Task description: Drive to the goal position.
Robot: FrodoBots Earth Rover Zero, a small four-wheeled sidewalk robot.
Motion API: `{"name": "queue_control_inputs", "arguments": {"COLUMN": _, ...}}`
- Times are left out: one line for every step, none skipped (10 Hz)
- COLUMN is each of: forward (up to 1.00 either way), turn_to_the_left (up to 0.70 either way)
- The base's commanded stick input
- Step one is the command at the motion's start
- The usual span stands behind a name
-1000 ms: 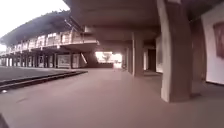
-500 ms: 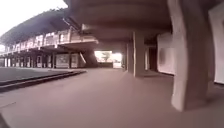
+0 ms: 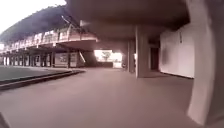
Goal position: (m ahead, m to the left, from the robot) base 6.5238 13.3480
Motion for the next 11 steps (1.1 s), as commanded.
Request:
{"name": "queue_control_inputs", "arguments": {"forward": 0.85, "turn_to_the_left": 0.00}}
{"name": "queue_control_inputs", "arguments": {"forward": 0.85, "turn_to_the_left": 0.00}}
{"name": "queue_control_inputs", "arguments": {"forward": 0.85, "turn_to_the_left": 0.00}}
{"name": "queue_control_inputs", "arguments": {"forward": 0.85, "turn_to_the_left": 0.00}}
{"name": "queue_control_inputs", "arguments": {"forward": 0.85, "turn_to_the_left": 0.00}}
{"name": "queue_control_inputs", "arguments": {"forward": 0.85, "turn_to_the_left": 0.00}}
{"name": "queue_control_inputs", "arguments": {"forward": 0.85, "turn_to_the_left": 0.00}}
{"name": "queue_control_inputs", "arguments": {"forward": 0.85, "turn_to_the_left": 0.00}}
{"name": "queue_control_inputs", "arguments": {"forward": 0.85, "turn_to_the_left": 0.00}}
{"name": "queue_control_inputs", "arguments": {"forward": 0.85, "turn_to_the_left": 0.00}}
{"name": "queue_control_inputs", "arguments": {"forward": 0.85, "turn_to_the_left": 0.00}}
